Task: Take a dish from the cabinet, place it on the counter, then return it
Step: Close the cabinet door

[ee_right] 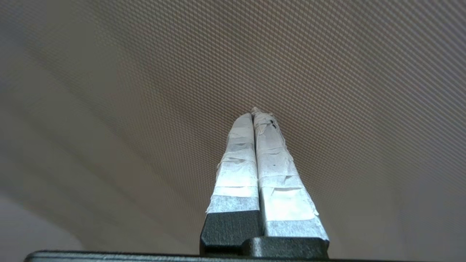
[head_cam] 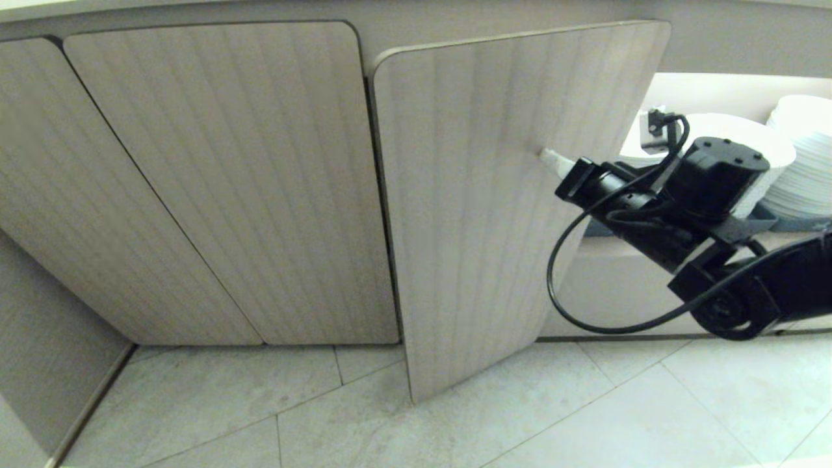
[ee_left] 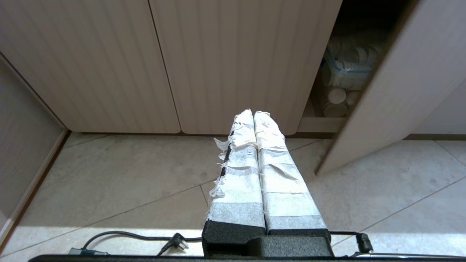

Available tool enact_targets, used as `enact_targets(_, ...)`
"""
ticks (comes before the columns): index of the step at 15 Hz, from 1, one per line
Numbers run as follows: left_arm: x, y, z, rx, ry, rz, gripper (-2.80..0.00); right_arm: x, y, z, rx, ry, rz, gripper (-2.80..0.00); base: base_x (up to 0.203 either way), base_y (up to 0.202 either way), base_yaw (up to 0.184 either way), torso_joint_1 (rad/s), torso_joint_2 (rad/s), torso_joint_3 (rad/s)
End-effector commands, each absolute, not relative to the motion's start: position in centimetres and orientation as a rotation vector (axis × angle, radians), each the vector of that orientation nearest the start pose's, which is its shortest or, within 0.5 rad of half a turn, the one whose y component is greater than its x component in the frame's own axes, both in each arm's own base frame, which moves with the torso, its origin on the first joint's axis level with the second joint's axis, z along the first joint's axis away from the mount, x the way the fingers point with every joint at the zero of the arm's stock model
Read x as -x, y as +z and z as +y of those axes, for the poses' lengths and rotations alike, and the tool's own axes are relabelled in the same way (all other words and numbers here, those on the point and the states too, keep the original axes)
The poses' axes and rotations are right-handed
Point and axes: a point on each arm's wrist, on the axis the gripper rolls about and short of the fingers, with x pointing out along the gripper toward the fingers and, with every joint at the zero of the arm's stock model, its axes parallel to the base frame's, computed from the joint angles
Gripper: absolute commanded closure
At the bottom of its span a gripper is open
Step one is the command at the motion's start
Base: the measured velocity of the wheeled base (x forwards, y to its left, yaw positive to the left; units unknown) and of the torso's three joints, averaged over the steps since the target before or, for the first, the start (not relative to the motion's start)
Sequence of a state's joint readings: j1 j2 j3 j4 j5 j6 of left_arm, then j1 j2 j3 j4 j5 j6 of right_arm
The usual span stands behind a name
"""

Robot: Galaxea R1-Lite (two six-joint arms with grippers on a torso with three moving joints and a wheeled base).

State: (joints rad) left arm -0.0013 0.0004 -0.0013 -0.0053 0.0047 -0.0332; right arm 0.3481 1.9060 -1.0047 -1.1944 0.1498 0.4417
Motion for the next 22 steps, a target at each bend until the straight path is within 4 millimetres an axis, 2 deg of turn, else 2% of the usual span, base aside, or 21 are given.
enact_targets(1, 2.3, 7.7, 0.0, 0.034, 0.003, -0.008, 0.0, -36.0, 20.9, 13.4, -0.458, 0.551, -0.181, 0.0, 0.0, 0.0, 0.0, 0.0, 0.0, 0.0)
enact_targets(6, 2.3, 7.7, 0.0, 0.034, 0.003, -0.008, 0.0, -37.7, 19.8, 13.9, -0.429, 0.553, -0.252, 0.0, 0.0, 0.0, 0.0, 0.0, 0.0, 0.0)
enact_targets(11, 2.3, 7.7, 0.0, 0.034, 0.004, -0.008, 0.0, -36.7, 19.3, 13.2, -0.371, 0.533, -0.234, 0.0, 0.0, 0.0, 0.0, 0.0, 0.0, 0.0)
enact_targets(15, 2.3, 7.7, 0.0, 0.034, 0.003, -0.008, 0.0, -34.0, 19.7, 11.7, -0.331, 0.508, -0.207, 0.0, 0.0, 0.0, 0.0, 0.0, 0.0, 0.0)
enact_targets(22, 2.3, 7.7, 0.0, 0.034, 0.003, -0.008, 0.0, -26.5, 19.5, 7.6, -0.297, 0.44, -0.117, 0.0, 0.0, 0.0, 0.0, 0.0, 0.0, 0.0)
